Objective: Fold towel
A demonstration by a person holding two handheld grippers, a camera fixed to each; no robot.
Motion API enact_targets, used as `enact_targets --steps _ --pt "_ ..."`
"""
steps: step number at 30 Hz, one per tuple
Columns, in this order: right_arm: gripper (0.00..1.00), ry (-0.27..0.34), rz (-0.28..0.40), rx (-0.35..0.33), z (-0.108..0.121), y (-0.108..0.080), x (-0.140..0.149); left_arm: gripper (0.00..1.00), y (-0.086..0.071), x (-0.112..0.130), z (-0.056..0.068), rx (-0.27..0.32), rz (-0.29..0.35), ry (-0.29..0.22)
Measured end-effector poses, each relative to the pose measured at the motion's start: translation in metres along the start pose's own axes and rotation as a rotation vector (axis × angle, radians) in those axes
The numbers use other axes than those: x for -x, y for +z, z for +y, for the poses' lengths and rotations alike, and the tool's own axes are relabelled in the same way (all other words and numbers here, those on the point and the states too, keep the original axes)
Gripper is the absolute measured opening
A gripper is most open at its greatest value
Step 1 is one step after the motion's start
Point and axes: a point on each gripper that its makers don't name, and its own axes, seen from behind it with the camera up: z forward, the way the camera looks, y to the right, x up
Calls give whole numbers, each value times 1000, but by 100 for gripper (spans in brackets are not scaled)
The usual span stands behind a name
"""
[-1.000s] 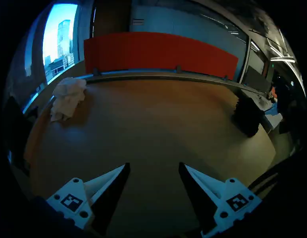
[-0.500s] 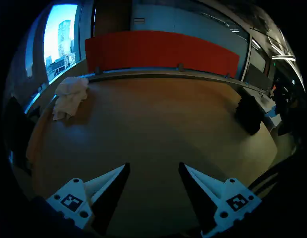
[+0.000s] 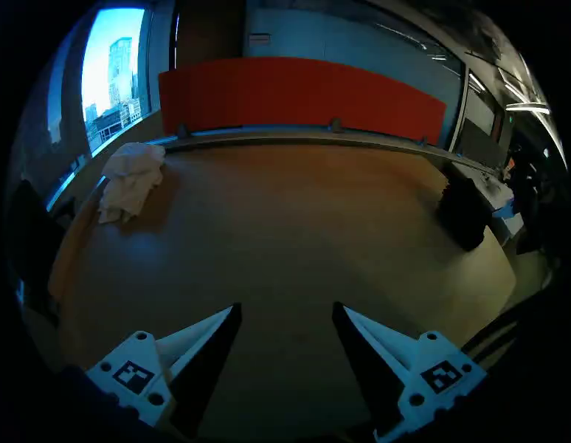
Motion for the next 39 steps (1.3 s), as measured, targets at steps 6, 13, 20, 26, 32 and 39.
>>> enact_targets --steps 6,13,20,26,32,39 --pt "35 18 35 3 -3 -11 0 91 1 -1 0 3 5 -4" --pt "95 35 92 28 -4 -27 -7 91 3 -2 -1 9 11 -17" --pt "100 73 154 47 -6 -37 -20 90 5 -6 -2 11 22 -24" --pt "100 101 290 71 -15 -58 -50 91 6 -13 -5 11 35 -42" --pt "100 138 438 109 -23 -84 -84 90 6 -22 -7 14 54 -64" --pt "100 168 593 140 -31 -114 -115 91 7 -30 -8 11 70 -72"
